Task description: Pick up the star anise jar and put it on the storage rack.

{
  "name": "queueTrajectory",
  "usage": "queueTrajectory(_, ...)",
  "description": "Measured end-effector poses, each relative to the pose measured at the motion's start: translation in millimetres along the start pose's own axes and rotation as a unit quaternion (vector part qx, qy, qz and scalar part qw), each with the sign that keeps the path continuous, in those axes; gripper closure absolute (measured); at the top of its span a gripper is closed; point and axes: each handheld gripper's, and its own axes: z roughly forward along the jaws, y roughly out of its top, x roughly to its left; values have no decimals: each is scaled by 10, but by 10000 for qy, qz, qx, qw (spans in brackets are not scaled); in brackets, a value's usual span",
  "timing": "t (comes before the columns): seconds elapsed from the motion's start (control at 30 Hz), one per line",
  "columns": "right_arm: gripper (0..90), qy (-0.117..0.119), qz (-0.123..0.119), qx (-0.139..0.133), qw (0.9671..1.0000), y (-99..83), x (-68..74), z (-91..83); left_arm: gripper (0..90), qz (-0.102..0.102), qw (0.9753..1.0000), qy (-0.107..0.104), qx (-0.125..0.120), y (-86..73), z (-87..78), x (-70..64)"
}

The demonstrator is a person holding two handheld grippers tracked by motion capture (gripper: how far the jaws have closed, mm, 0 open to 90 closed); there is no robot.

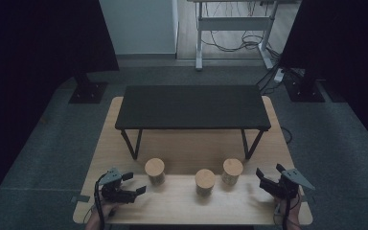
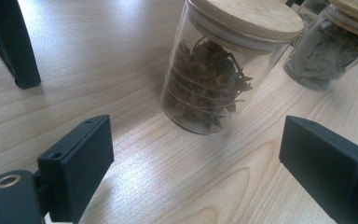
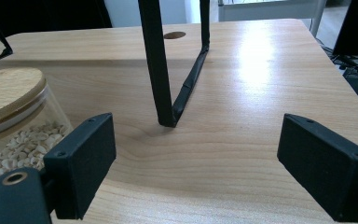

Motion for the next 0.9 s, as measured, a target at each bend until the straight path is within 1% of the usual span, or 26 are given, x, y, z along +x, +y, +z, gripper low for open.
queueTrajectory(0.13,104,-8,-35,-2,10000,-1,7,-1,92,18,10000,5,17,3,5,-3)
queueTrajectory(0.23,103,-23,-7,-16,10000,-2,4,-4,92,46,10000,-7,24,3,6,-8)
queueTrajectory(0.33,102,-51,15,-25,10000,-2,3,-6,90,80,10000,0,23,-9,-11,-21)
queueTrajectory(0.47,101,-111,-46,1,9999,-1,17,-1,89,109,9999,5,19,-26,-37,-33)
queueTrajectory(0.57,101,-119,-36,15,9999,1,17,5,89,136,9999,19,38,-33,-50,-38)
queueTrajectory(0.77,100,-112,-30,6,9999,2,15,7,87,228,9997,15,40,-18,-50,-74)
queueTrajectory(0.9,100,-101,-17,17,9999,3,11,10,83,326,9995,8,50,-17,-54,-95)
